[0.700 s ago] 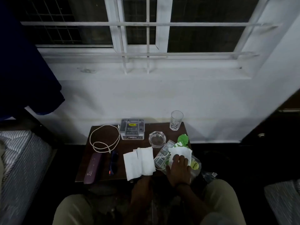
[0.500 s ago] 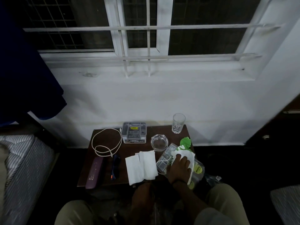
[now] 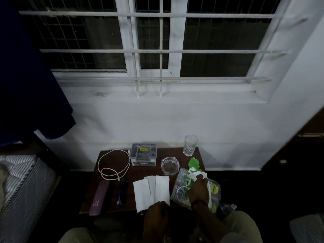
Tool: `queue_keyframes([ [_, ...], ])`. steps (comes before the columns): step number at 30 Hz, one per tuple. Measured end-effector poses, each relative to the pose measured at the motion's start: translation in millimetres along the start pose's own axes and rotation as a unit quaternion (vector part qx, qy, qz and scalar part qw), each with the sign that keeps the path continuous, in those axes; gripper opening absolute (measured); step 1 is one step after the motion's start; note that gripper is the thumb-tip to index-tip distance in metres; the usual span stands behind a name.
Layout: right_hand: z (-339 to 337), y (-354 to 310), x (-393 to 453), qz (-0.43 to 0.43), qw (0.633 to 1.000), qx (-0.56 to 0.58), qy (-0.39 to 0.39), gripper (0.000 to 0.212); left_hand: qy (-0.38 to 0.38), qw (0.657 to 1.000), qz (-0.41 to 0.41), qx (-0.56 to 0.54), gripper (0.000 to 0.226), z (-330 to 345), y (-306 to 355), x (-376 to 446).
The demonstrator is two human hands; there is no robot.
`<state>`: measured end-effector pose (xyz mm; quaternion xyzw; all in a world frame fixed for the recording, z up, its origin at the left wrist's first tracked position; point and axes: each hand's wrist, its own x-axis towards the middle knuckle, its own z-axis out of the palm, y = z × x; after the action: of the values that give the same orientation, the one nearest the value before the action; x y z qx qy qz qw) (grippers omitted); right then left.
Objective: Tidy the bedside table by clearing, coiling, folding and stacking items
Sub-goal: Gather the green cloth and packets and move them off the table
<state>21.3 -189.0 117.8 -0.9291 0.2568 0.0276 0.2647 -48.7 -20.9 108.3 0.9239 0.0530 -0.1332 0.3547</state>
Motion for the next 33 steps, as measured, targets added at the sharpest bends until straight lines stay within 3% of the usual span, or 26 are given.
queue_keyframes([
  [6,-36,-9,-12,-0.054,0.995,0.057,0.053,0.051,0.037,0.998,0.031,-0.036,0.024,-21,26,-13],
  [14,-81,-29,-51,-0.135,0.975,0.139,0.108,0.046,0.118,0.964,0.028,-0.235,0.036,-54,51,-10],
  [20,-126,-42,-86,-0.225,0.933,0.232,0.157,0.048,0.077,0.940,0.010,-0.332,0.022,-83,60,-4],
  [23,-149,-48,-103,-0.201,0.901,0.373,0.093,0.036,0.027,0.913,0.005,-0.406,0.016,-101,78,-15],
  [28,-175,-56,-126,-0.147,0.760,0.613,-0.159,0.030,-0.013,0.872,0.000,-0.490,0.012,-125,99,-35],
  [30,-183,-60,-134,-0.155,0.701,0.647,-0.258,0.045,-0.043,0.855,-0.011,-0.517,0.030,-128,96,-40],
  [33,-190,-61,-140,-0.141,0.632,0.676,-0.351,0.040,-0.137,0.780,-0.040,-0.610,0.065,-126,90,-41],
])
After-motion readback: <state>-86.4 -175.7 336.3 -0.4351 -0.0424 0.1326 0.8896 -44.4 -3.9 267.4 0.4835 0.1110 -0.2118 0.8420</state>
